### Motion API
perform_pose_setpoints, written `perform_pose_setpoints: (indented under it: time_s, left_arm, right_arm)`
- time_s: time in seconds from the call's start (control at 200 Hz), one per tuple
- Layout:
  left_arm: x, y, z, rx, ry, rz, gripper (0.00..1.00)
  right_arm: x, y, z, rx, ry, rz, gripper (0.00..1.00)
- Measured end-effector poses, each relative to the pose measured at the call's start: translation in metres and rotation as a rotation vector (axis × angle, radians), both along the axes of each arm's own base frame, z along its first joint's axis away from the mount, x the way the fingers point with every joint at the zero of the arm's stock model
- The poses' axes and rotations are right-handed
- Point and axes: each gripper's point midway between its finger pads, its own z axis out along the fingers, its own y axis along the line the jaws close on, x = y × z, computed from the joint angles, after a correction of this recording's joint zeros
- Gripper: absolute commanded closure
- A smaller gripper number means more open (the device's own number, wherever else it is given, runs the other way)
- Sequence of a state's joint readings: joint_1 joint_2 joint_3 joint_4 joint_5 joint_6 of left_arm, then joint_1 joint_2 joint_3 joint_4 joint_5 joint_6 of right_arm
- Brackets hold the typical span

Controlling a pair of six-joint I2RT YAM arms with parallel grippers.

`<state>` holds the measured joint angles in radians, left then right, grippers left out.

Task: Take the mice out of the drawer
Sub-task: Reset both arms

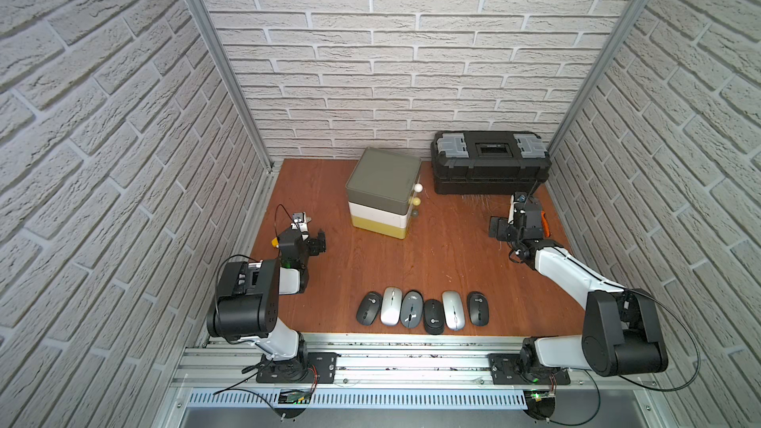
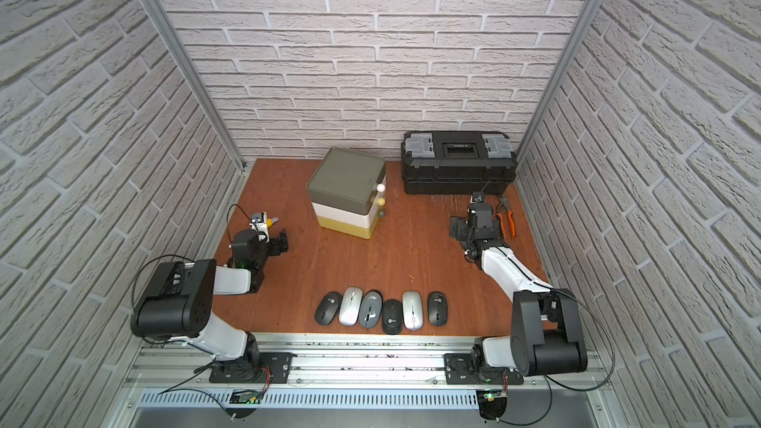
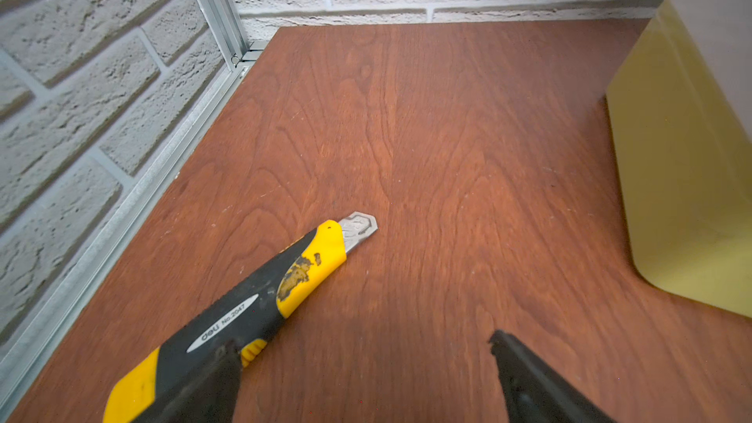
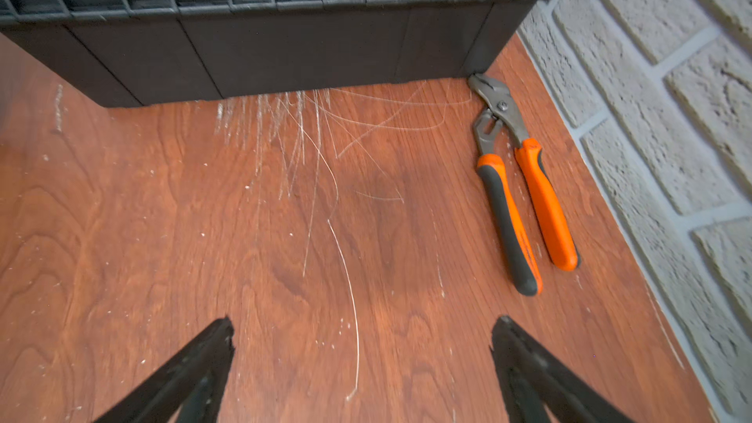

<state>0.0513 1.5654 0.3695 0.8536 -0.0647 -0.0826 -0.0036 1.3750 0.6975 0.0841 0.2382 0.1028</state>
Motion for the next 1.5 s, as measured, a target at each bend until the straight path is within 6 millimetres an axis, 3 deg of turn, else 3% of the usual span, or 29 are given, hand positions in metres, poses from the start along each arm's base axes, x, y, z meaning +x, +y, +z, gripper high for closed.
perform_pose_setpoints:
  time_s: [0.21, 0.345, 0.505, 0.6, 0.72, 0.955, 1.495]
  left_arm:
    - [0.0, 0.0, 0.0, 0.001, 0.0, 0.001, 0.02]
    - [0.0, 0.0, 0.0, 0.001, 0.0, 0.002, 0.02]
    - [0.0, 0.0, 0.0, 0.0, 0.0, 0.002, 0.02]
    - [0.0, 0.0, 0.0, 0.0, 0.0, 0.002, 0.02]
    - [0.0, 0.0, 0.0, 0.0, 0.0, 0.002, 0.02]
    - [0.0, 0.002, 0.0, -0.006, -0.001, 0.007, 0.02]
    - [0.0, 0.003, 0.0, -0.007, -0.001, 0.009, 0.02]
  right_arm:
    - [0.008, -0.001, -0.026, -0.039, -0.039, 0.012, 0.0]
    - [0.006, 0.013, -0.045, -0.065, -0.037, 0.077, 0.0]
    - [0.012, 0.026, -0.037, -0.07, -0.106, 0.149, 0.0]
    - [0.002, 0.029, -0.037, -0.071, -0.182, 0.167, 0.01]
    - [-0.013, 0.032, -0.06, -0.068, -0.145, 0.195, 0.01]
    - [0.005, 0.028, -0.036, -0.059, -0.23, 0.185, 0.01]
    - [0.004, 0.028, -0.039, -0.054, -0.218, 0.188, 0.01]
